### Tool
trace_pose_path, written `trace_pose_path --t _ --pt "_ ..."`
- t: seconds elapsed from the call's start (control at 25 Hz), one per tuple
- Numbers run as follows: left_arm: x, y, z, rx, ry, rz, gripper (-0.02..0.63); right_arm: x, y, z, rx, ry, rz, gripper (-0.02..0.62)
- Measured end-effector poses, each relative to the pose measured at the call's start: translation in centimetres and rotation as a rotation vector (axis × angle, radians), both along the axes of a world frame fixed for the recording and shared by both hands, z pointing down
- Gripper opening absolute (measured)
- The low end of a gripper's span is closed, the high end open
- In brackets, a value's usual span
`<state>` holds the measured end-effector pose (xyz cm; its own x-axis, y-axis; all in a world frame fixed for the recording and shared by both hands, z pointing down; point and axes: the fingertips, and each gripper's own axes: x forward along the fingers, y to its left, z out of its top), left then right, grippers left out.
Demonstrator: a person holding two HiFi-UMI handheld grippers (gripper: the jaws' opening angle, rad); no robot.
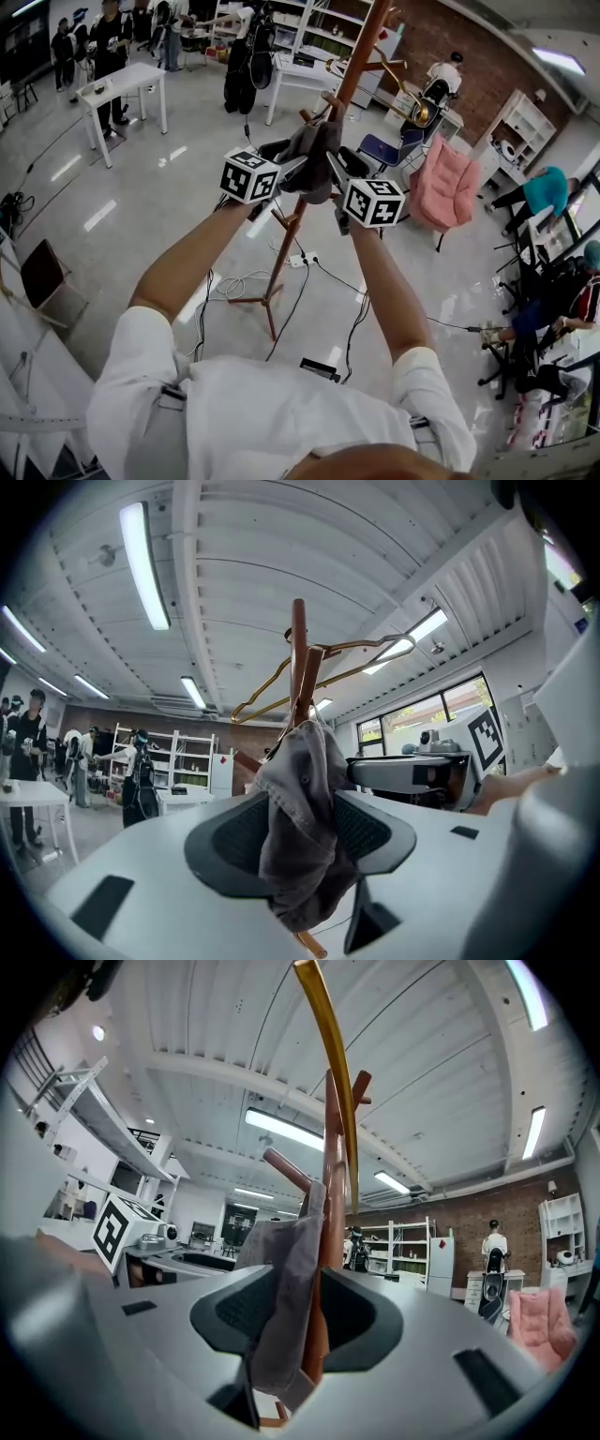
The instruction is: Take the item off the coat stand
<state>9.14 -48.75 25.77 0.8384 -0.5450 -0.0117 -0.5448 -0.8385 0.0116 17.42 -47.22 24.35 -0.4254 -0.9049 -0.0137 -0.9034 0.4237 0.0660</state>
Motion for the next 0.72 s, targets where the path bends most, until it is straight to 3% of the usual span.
trace_pose_path --t 0.08,0.16,0.28,0.72 --pt "-0.1 0.0 0.0 -0.011 0.009 0.021 0.168 0.1 -0.2 0.1 -0.002 -0.015 0.001 0.141" --pt "-0.2 0.0 0.0 -0.011 0.013 0.033 0.113 0.2 -0.3 0.0 0.002 -0.031 0.002 0.078" --pt "-0.2 0.4 -0.2 -0.017 0.034 0.055 0.06 0.0 -0.2 -0.3 0.007 -0.039 -0.01 0.067" --pt "-1.2 3.3 -3.8 0.063 0.087 0.098 0.035 -0.7 1.8 -3.3 0.095 -0.069 -0.046 0.052"
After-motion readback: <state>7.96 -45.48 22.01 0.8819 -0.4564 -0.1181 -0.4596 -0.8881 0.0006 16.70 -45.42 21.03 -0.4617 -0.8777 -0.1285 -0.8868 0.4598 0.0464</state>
